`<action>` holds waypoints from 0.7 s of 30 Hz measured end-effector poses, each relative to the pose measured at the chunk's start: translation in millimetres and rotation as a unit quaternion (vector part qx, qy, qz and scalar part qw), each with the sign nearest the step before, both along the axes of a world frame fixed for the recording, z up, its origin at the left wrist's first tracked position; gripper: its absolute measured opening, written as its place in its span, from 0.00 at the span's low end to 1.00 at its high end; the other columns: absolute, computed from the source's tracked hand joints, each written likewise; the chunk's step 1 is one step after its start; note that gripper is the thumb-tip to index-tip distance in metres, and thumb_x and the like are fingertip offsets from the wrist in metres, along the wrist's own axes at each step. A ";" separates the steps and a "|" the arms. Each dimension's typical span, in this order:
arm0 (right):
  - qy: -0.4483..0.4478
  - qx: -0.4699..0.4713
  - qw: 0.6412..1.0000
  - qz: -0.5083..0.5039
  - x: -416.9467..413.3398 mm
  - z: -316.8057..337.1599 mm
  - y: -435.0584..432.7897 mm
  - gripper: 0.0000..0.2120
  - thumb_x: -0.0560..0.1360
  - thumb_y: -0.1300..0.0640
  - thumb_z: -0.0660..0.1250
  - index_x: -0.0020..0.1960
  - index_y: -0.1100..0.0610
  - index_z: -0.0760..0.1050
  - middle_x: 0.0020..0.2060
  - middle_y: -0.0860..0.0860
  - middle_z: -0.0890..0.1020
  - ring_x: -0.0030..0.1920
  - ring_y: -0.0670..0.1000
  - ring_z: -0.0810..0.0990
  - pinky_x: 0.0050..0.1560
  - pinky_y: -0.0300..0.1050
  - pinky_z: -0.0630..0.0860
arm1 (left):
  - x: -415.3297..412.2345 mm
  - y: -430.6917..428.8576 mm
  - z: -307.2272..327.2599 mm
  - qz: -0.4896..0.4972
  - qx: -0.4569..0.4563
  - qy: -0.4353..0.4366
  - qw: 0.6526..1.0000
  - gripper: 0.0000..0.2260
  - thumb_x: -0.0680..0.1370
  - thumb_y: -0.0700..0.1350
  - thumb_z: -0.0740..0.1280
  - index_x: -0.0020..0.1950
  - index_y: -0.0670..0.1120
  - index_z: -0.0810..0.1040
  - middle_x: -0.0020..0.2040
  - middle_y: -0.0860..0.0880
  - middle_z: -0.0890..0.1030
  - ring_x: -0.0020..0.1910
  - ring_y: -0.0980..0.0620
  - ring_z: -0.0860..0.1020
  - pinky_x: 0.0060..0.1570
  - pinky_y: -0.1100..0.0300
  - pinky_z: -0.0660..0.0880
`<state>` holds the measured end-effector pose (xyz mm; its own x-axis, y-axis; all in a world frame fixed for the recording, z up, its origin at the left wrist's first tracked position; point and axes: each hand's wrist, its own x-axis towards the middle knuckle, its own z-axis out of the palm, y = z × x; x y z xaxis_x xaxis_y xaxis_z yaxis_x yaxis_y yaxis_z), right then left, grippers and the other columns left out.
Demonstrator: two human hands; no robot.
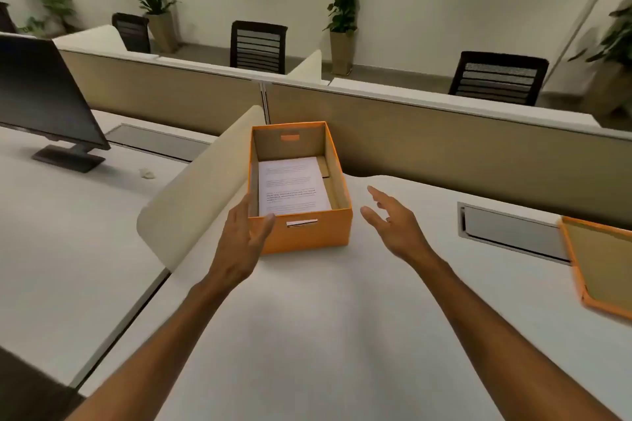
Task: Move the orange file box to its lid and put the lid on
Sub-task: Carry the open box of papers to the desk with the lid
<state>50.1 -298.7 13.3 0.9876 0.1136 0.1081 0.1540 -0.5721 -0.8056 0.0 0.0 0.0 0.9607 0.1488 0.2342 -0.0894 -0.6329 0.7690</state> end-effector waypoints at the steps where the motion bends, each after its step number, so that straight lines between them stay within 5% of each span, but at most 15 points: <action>1: 0.015 0.011 1.000 -0.013 10.6 -4.4 5.3 0.28 0.79 0.42 0.62 0.76 0.48 0.63 0.73 0.51 0.70 0.71 0.51 0.69 0.63 0.44 0.67 | 8.1 6.0 -4.5 0.010 -0.018 0.018 1.000 0.36 0.76 0.70 0.57 0.80 0.55 0.54 0.77 0.54 0.64 0.74 0.56 0.63 0.66 0.58 0.61; 5: 0.115 0.049 0.991 -0.047 47.5 -26.3 19.9 0.26 0.79 0.42 0.61 0.75 0.48 0.64 0.71 0.54 0.72 0.68 0.53 0.72 0.58 0.44 0.68 | 34.5 25.2 -27.4 0.025 -0.047 0.125 0.991 0.40 0.76 0.69 0.58 0.81 0.50 0.52 0.81 0.47 0.58 0.77 0.46 0.62 0.73 0.48 0.62; 9: 0.183 0.120 0.975 -0.047 73.1 -47.1 27.2 0.27 0.80 0.42 0.60 0.76 0.48 0.62 0.73 0.54 0.69 0.70 0.55 0.69 0.64 0.52 0.68 | 49.6 32.0 -40.7 0.029 -0.083 0.176 0.980 0.40 0.78 0.68 0.57 0.82 0.48 0.49 0.82 0.45 0.56 0.79 0.45 0.60 0.75 0.45 0.59; 12: 0.224 0.159 0.960 -0.053 84.1 -55.4 31.0 0.27 0.80 0.41 0.58 0.77 0.48 0.61 0.75 0.51 0.66 0.72 0.57 0.67 0.64 0.56 0.69 | 55.3 34.2 -47.1 0.044 -0.144 0.215 0.965 0.37 0.78 0.69 0.54 0.82 0.53 0.51 0.81 0.49 0.61 0.78 0.48 0.62 0.74 0.51 0.59; 16: 0.264 0.198 0.943 -0.035 88.6 -63.2 32.6 0.25 0.79 0.41 0.59 0.75 0.46 0.64 0.68 0.48 0.74 0.68 0.56 0.73 0.59 0.59 0.73 | 59.4 37.7 -51.9 0.023 -0.182 0.206 0.961 0.26 0.80 0.67 0.52 0.77 0.63 0.62 0.76 0.56 0.69 0.75 0.51 0.68 0.74 0.44 0.62; 21: 0.283 0.254 0.924 -0.025 85.9 -65.7 32.6 0.25 0.78 0.42 0.61 0.73 0.45 0.66 0.63 0.46 0.76 0.61 0.56 0.75 0.55 0.61 0.77 | 60.4 40.4 -57.9 0.022 -0.276 0.220 0.936 0.24 0.79 0.55 0.62 0.76 0.63 0.65 0.63 0.59 0.81 0.66 0.52 0.77 0.67 0.50 0.71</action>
